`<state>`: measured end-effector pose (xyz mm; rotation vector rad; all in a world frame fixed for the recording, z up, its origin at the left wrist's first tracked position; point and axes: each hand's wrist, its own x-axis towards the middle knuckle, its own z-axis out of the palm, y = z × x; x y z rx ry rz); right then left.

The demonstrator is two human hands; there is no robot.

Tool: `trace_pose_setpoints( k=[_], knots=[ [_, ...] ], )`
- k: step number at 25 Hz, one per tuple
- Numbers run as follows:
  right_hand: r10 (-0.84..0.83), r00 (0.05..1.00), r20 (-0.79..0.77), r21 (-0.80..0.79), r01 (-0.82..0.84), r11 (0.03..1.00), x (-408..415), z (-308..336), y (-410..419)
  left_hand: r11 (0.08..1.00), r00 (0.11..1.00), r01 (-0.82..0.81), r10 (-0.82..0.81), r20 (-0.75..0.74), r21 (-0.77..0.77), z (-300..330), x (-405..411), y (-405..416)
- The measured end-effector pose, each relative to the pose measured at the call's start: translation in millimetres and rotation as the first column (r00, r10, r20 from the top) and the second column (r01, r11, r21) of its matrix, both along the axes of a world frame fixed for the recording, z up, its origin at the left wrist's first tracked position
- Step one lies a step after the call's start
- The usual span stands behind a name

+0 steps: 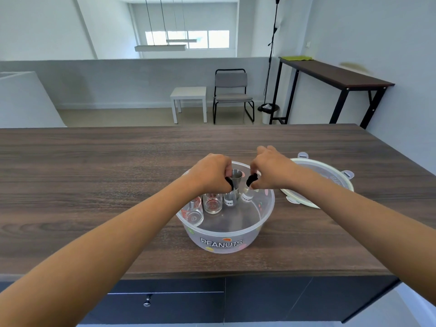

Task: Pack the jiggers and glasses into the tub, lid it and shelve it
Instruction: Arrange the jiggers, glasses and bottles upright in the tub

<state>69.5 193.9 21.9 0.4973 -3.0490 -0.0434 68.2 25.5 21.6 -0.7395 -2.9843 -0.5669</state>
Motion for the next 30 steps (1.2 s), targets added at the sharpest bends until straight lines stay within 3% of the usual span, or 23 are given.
trace_pose_setpoints(
  k=[3, 9, 12, 18, 30],
  knots=[
    [-0.088, 0.996, -0.021, -0.043, 0.087, 0.995, -1.1, -4.7, -2.3, 0.999, 0.999, -0.03, 0.031, -0.043, 0.02, -6.3, -2.3, 3.5],
    [-0.163, 0.983, 0.087, -0.183, 0.177, 0.967, -5.6, -10.1, -3.4, 1.0, 0.998, -0.024, 0.025, -0.05, 0.015, -8.6, -6.0, 4.8],
    [-0.207, 0.977, 0.054, -0.244, 0.214, 0.946, -6.4, -13.4, -3.9, 0.999, 0.999, -0.022, 0.023, -0.042, 0.037, -10.1, -7.1, 2.3],
    [-0.228, 0.973, 0.027, -0.274, 0.227, 0.935, -4.5, -15.3, -5.2, 0.991, 0.998, -0.055, 0.056, -0.006, 0.125, -8.6, -8.2, -1.7],
    [-0.261, 0.962, 0.08, -0.25, 0.273, 0.929, 3.8, -4.2, -5.5, 0.991, 0.999, -0.023, 0.02, 0.029, 0.129, -4.4, -13.4, -4.2]
  ],
)
